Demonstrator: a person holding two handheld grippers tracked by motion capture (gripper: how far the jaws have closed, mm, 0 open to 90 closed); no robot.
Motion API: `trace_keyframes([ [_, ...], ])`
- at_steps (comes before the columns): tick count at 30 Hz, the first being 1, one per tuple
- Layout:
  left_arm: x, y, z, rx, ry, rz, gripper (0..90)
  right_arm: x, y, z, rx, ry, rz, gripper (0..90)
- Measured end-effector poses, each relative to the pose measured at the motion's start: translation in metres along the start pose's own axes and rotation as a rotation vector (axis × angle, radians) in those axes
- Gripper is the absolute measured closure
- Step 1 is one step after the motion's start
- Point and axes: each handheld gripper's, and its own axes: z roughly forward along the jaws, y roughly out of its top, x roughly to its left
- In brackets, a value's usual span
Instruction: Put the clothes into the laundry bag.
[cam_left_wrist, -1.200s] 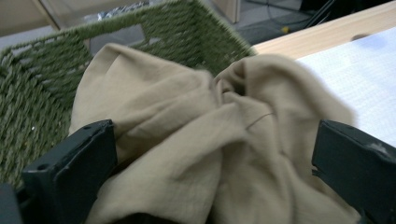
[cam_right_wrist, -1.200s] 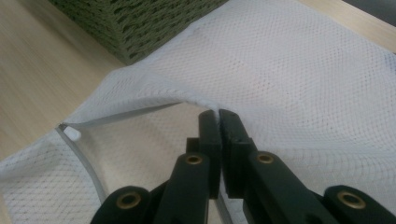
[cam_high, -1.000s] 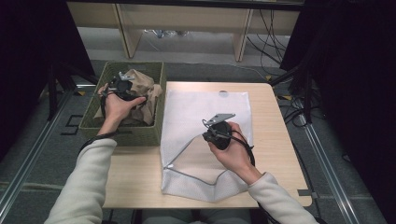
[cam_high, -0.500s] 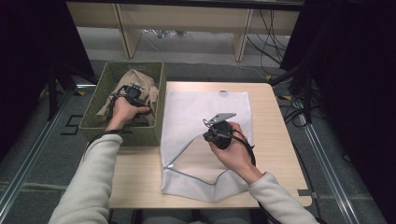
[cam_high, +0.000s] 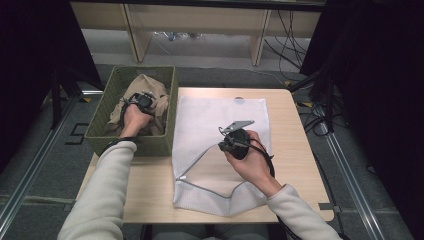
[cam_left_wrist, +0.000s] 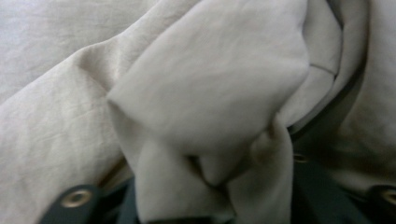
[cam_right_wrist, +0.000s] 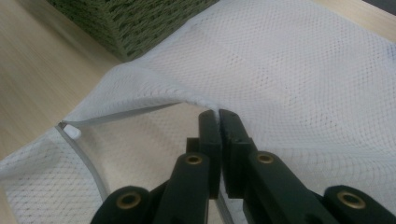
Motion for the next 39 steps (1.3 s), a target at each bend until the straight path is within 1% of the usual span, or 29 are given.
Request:
trace_keyframes([
  [2, 0.002, -0.001, -0.001, -0.016, -0.009, -0.029, 74.9, 0.001, 0.0, -0.001, 0.003, 0.005, 0.032, 89.5],
  [3, 0.003, -0.002, -0.001, -0.026, -0.016, -0.048, 77.0, 0.0, 0.0, -0.001, 0.002, 0.003, 0.022, 89.5],
  [4, 0.003, -0.002, -0.001, -0.026, -0.016, -0.048, 78.7, 0.0, 0.0, -0.001, 0.002, 0.003, 0.022, 89.5],
  [5, 0.006, -0.004, -0.004, -0.049, -0.031, -0.086, 79.9, -0.001, 0.0, 0.001, -0.018, -0.006, 0.002, 89.5],
  [7, 0.008, -0.006, -0.005, -0.057, -0.036, -0.091, 81.1, -0.001, 0.0, -0.001, 0.0, 0.004, 0.012, 89.5],
  [8, 0.009, -0.007, -0.007, -0.073, -0.046, -0.109, 81.1, -0.002, 0.001, -0.001, 0.003, 0.007, 0.022, 89.5],
  [10, 0.012, -0.01, -0.011, -0.107, -0.056, -0.11, 81.8, -0.001, 0.0, -0.001, 0.002, 0.005, 0.039, 89.5],
  [12, 0.014, -0.013, -0.015, -0.166, -0.067, -0.145, 82.0, -0.001, 0.0, 0.0, -0.003, 0.008, 0.042, 89.5],
  [14, 0.019, -0.017, -0.025, -0.244, -0.059, -0.167, 82.1, -0.004, 0.0, 0.0, -0.013, 0.005, 0.011, 89.5],
  [15, 0.02, -0.018, -0.029, -0.271, -0.054, -0.173, 82.2, -0.003, 0.0, 0.0, -0.011, 0.008, 0.033, 89.5],
  [16, 0.021, -0.019, -0.034, -0.298, -0.05, -0.181, 82.3, -0.004, 0.0, 0.002, -0.033, 0.0, 0.01, 89.6],
  [17, 0.023, -0.02, -0.038, -0.324, -0.057, -0.173, 82.3, -0.005, 0.001, 0.0, -0.016, 0.012, 0.01, 89.6],
  [19, 0.024, -0.02, -0.047, -0.372, -0.045, -0.178, 82.3, -0.005, 0.0, 0.002, -0.038, 0.0, 0.0, 89.6],
  [20, 0.024, -0.021, -0.051, -0.404, -0.043, -0.193, 82.3, -0.005, 0.0, 0.002, -0.038, 0.0, 0.003, 89.6],
  [21, 0.024, -0.021, -0.051, -0.404, -0.043, -0.193, 82.3, -0.005, 0.0, 0.002, -0.038, -0.001, 0.004, 89.6],
  [22, 0.025, -0.021, -0.06, -0.464, -0.038, -0.209, 82.3, -0.004, 0.0, 0.002, -0.039, 0.001, 0.023, 89.6],
  [23, 0.025, -0.021, -0.06, -0.464, -0.038, -0.209, 82.3, -0.005, 0.0, 0.0, -0.03, 0.001, 0.006, 89.6],
  [24, 0.025, -0.022, -0.069, -0.516, -0.04, -0.228, 82.3, -0.003, 0.001, -0.001, -0.023, 0.004, 0.037, 89.6],
  [25, 0.025, -0.023, -0.073, -0.54, -0.042, -0.227, 82.3, -0.005, 0.001, -0.001, -0.032, 0.005, 0.013, 89.6],
  [26, 0.025, -0.023, -0.073, -0.54, -0.042, -0.227, 82.3, -0.005, 0.001, -0.001, -0.032, 0.005, 0.013, 89.6],
  [27, 0.024, -0.025, -0.08, -0.575, -0.034, -0.229, 82.3, -0.007, 0.0, 0.0, -0.037, 0.003, -0.009, 89.6],
  [30, 0.024, -0.027, -0.089, -0.618, -0.021, -0.223, 82.4, -0.006, 0.001, -0.001, -0.035, 0.004, 0.005, 89.6],
  [31, 0.025, -0.028, -0.092, -0.621, -0.018, -0.215, 82.4, -0.004, 0.0, -0.001, -0.029, 0.005, 0.04, 89.6],
  [33, 0.024, -0.028, -0.097, -0.647, -0.011, -0.209, 82.4, -0.003, 0.0, -0.001, -0.029, 0.004, 0.039, 89.6],
  [34, 0.024, -0.029, -0.099, -0.654, -0.009, -0.205, 82.4, -0.005, 0.0, -0.001, -0.031, 0.001, 0.02, 89.6],
  [35, 0.023, -0.029, -0.102, -0.664, -0.004, -0.199, 82.4, -0.004, 0.0, -0.001, -0.03, 0.004, 0.039, 89.6],
  [36, 0.023, -0.029, -0.102, -0.664, -0.004, -0.199, 82.4, -0.004, 0.0, -0.001, -0.03, 0.004, 0.039, 89.6],
  [37, 0.022, -0.029, -0.109, -0.681, 0.01, -0.18, 82.4, -0.006, 0.0, 0.0, -0.036, 0.0, 0.006, 89.6],
  [39, 0.02, -0.029, -0.115, -0.701, 0.012, -0.165, 82.4, -0.005, 0.0, 0.0, -0.035, 0.002, 0.015, 89.6],
])
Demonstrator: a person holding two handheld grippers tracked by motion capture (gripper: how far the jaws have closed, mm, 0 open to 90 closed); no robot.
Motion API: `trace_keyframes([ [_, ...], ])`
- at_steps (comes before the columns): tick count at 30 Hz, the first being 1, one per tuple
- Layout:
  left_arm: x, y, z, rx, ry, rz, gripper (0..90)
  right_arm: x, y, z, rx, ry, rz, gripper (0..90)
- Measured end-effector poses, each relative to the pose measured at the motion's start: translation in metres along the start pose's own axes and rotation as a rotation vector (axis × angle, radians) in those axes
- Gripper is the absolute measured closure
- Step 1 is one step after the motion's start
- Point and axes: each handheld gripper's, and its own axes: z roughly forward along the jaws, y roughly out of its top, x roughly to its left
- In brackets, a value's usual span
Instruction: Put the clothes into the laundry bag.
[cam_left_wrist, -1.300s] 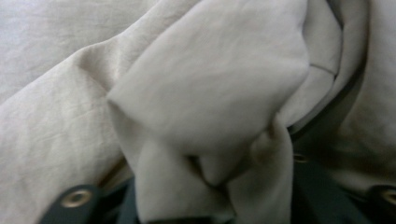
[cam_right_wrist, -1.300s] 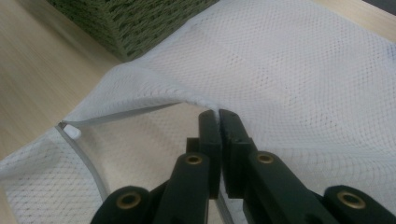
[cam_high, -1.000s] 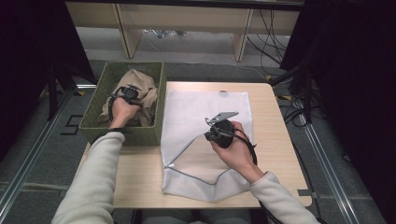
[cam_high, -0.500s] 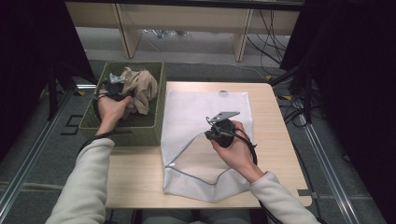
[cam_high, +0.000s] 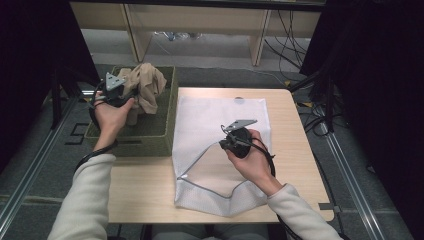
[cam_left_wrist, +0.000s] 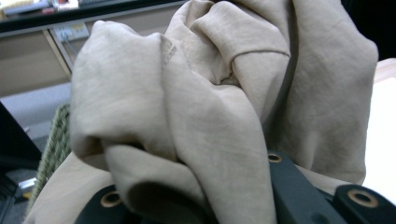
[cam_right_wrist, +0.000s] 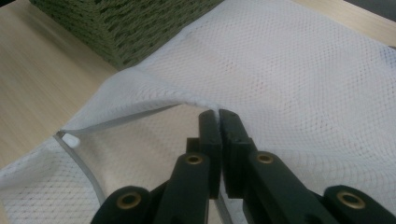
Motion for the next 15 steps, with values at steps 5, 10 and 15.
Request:
trace_keyframes([
  [5, -0.004, 0.007, -0.01, -0.043, -0.004, 0.006, 82.4, -0.001, 0.0, 0.0, -0.004, -0.001, -0.018, 89.6],
  [10, -0.008, 0.011, -0.021, -0.081, -0.01, 0.023, 82.4, -0.001, 0.0, -0.001, 0.002, 0.003, 0.004, 89.6],
  [15, -0.01, 0.016, -0.029, -0.113, -0.018, 0.036, 82.4, -0.001, 0.0, -0.001, -0.003, 0.002, -0.005, 89.6],
])
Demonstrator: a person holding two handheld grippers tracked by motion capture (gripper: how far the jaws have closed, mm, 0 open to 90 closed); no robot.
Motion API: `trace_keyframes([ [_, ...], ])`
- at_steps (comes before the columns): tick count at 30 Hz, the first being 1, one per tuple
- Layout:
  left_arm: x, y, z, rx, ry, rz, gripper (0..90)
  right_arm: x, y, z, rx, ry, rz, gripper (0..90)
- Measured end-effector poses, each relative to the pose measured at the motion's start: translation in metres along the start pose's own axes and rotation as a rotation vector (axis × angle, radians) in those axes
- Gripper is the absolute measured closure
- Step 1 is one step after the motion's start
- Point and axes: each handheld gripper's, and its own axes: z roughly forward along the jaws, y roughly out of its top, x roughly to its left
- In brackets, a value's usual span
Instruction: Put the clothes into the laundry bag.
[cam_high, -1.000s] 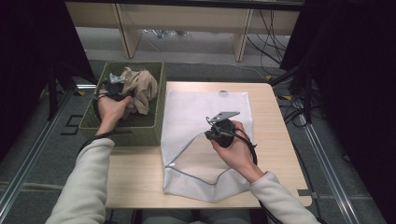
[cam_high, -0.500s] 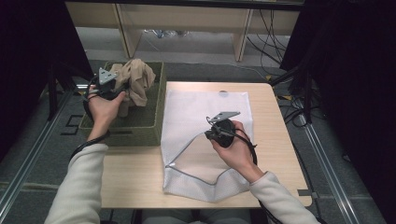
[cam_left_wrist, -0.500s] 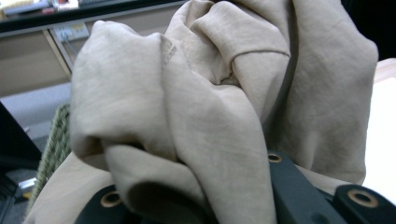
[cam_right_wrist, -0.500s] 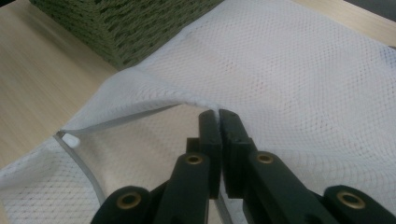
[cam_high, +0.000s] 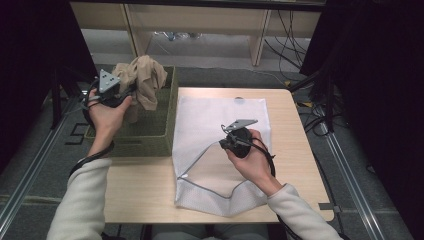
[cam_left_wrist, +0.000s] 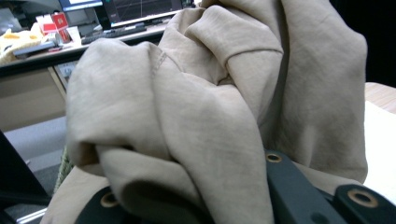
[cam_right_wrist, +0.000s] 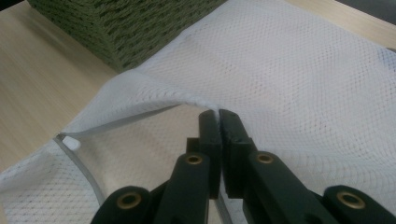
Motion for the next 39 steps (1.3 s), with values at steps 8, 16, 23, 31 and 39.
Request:
trace_keyframes([
  [8, -0.005, 0.012, -0.013, -0.052, -0.019, 0.019, 82.4, 0.0, 0.0, 0.0, 0.0, 0.0, 0.0, 89.6],
  [16, -0.015, 0.024, -0.03, -0.09, -0.036, 0.067, 82.3, 0.0, 0.0, 0.0, -0.005, -0.008, 0.017, 89.6],
  [23, -0.022, 0.03, -0.043, -0.113, -0.059, 0.072, 82.3, -0.001, -0.001, 0.001, -0.015, -0.01, 0.002, 89.6],
  [31, -0.033, 0.035, -0.072, -0.146, -0.103, 0.067, 82.3, 0.001, -0.001, -0.001, -0.015, -0.014, 0.016, 89.7],
  [39, -0.046, 0.034, -0.104, -0.182, -0.14, 0.089, 82.3, -0.002, 0.001, -0.002, -0.043, -0.013, -0.023, 89.7],
])
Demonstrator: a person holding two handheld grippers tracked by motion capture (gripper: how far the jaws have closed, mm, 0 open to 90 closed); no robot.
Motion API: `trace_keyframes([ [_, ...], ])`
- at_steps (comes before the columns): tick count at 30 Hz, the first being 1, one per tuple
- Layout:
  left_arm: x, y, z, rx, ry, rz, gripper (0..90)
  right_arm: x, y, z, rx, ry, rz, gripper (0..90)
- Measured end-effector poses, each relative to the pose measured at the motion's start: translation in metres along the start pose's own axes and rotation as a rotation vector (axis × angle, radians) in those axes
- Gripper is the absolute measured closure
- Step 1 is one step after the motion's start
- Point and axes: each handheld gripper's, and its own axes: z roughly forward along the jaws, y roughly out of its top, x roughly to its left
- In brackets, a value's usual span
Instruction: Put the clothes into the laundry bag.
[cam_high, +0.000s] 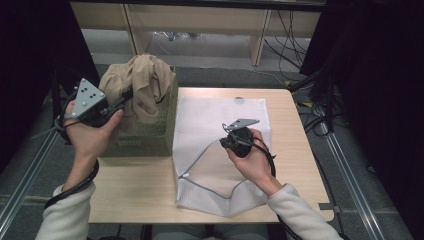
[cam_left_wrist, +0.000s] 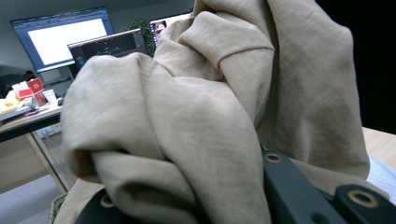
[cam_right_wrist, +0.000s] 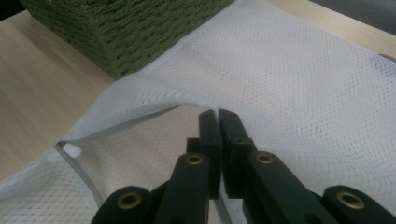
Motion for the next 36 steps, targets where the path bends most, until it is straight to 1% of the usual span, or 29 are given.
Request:
trace_keyframes([
  [1, 0.0, 0.0, 0.0, 0.0, 0.0, 0.0, 82.3, 0.001, 0.0, 0.0, 0.006, 0.005, 0.011, 89.7],
  [2, -0.004, -0.001, -0.005, -0.001, -0.007, 0.006, 82.3, 0.002, 0.0, -0.001, 0.006, 0.005, 0.027, 89.7],
  [3, -0.004, -0.001, -0.005, -0.001, -0.007, 0.006, 82.3, 0.002, 0.0, -0.001, 0.006, 0.005, 0.027, 89.7],
  [4, -0.007, -0.001, -0.01, -0.005, -0.019, 0.019, 82.3, 0.001, 0.0, -0.001, 0.004, 0.001, 0.008, 89.8],
  [6, -0.009, -0.001, -0.012, -0.007, -0.024, 0.017, 82.3, 0.001, 0.0, -0.001, -0.001, -0.001, 0.001, 89.7],
  [7, -0.01, -0.002, -0.014, -0.011, -0.029, 0.018, 82.3, 0.002, 0.0, 0.0, 0.0, 0.002, 0.01, 89.7],
  [8, -0.014, -0.002, -0.018, -0.018, -0.038, 0.038, 82.3, 0.003, 0.0, -0.001, 0.0, 0.0, 0.024, 89.7],
  [9, -0.014, -0.002, -0.018, -0.018, -0.038, 0.038, 82.3, 0.003, 0.0, -0.001, 0.0, 0.0, 0.024, 89.7],
  [11, -0.02, -0.003, -0.024, -0.018, -0.052, 0.029, 82.3, 0.003, 0.001, -0.002, -0.001, 0.0, 0.03, 89.8],
  [12, -0.02, -0.003, -0.024, -0.018, -0.052, 0.029, 82.3, 0.003, 0.001, -0.002, -0.001, 0.0, 0.03, 89.8],
  [13, -0.024, -0.003, -0.028, -0.022, -0.065, 0.036, 82.3, 0.003, 0.001, -0.003, 0.001, -0.002, 0.038, 89.7],
  [14, -0.026, -0.003, -0.03, -0.026, -0.072, 0.034, 82.3, 0.003, 0.0, -0.002, -0.004, -0.006, 0.027, 89.7],
  [15, -0.028, -0.002, -0.032, -0.031, -0.081, 0.034, 82.3, 0.002, 0.0, -0.003, -0.003, -0.005, 0.027, 89.8],
  [16, -0.028, -0.002, -0.032, -0.031, -0.081, 0.034, 82.3, 0.004, 0.0, -0.003, 0.001, -0.008, 0.053, 89.7],
  [17, -0.029, -0.001, -0.034, -0.038, -0.092, 0.048, 82.3, 0.004, 0.0, -0.003, 0.001, -0.008, 0.053, 89.7],
  [18, -0.032, -0.001, -0.04, -0.045, -0.109, 0.044, 82.3, 0.002, 0.001, -0.003, -0.005, -0.006, 0.026, 89.7],
  [19, -0.034, -0.001, -0.042, -0.049, -0.118, 0.039, 82.3, 0.002, 0.001, -0.003, -0.006, -0.006, 0.026, 89.8],
  [21, -0.037, -0.001, -0.047, -0.058, -0.134, 0.042, 82.3, 0.004, 0.0, -0.003, -0.002, -0.007, 0.054, 89.8],
  [22, -0.037, -0.001, -0.047, -0.058, -0.134, 0.042, 82.3, 0.004, 0.0, -0.003, -0.002, -0.007, 0.054, 89.8],
  [23, -0.039, -0.001, -0.05, -0.06, -0.147, 0.038, 82.3, 0.003, 0.001, -0.003, -0.008, -0.009, 0.032, 89.7],
  [24, -0.043, -0.001, -0.055, -0.066, -0.156, 0.034, 82.3, 0.003, 0.001, -0.004, -0.012, -0.008, 0.035, 89.7],
  [25, -0.043, -0.001, -0.055, -0.066, -0.156, 0.034, 82.3, 0.003, 0.001, -0.004, -0.012, -0.008, 0.035, 89.7],
  [26, -0.044, -0.002, -0.058, -0.071, -0.164, 0.032, 82.3, 0.005, 0.001, -0.004, -0.008, -0.006, 0.057, 89.8],
  [28, -0.048, -0.002, -0.062, -0.079, -0.18, 0.025, 82.3, 0.005, 0.001, -0.004, -0.008, -0.007, 0.058, 89.8],
  [30, -0.054, -0.002, -0.068, -0.082, -0.204, 0.032, 82.3, 0.005, 0.001, -0.003, -0.008, -0.006, 0.058, 89.8],
  [31, -0.054, -0.002, -0.068, -0.082, -0.204, 0.032, 82.3, 0.005, 0.001, -0.003, -0.008, -0.006, 0.058, 89.8],
  [32, -0.057, -0.001, -0.07, -0.087, -0.219, 0.032, 82.3, 0.004, 0.001, -0.003, -0.01, -0.006, 0.041, 89.8],
  [35, -0.06, -0.001, -0.073, -0.086, -0.236, 0.026, 82.3, 0.004, 0.001, -0.003, -0.01, -0.007, 0.041, 89.7],
  [36, -0.061, 0.0, -0.074, -0.081, -0.248, 0.03, 82.3, 0.005, 0.001, -0.004, -0.008, -0.005, 0.059, 89.7],
])
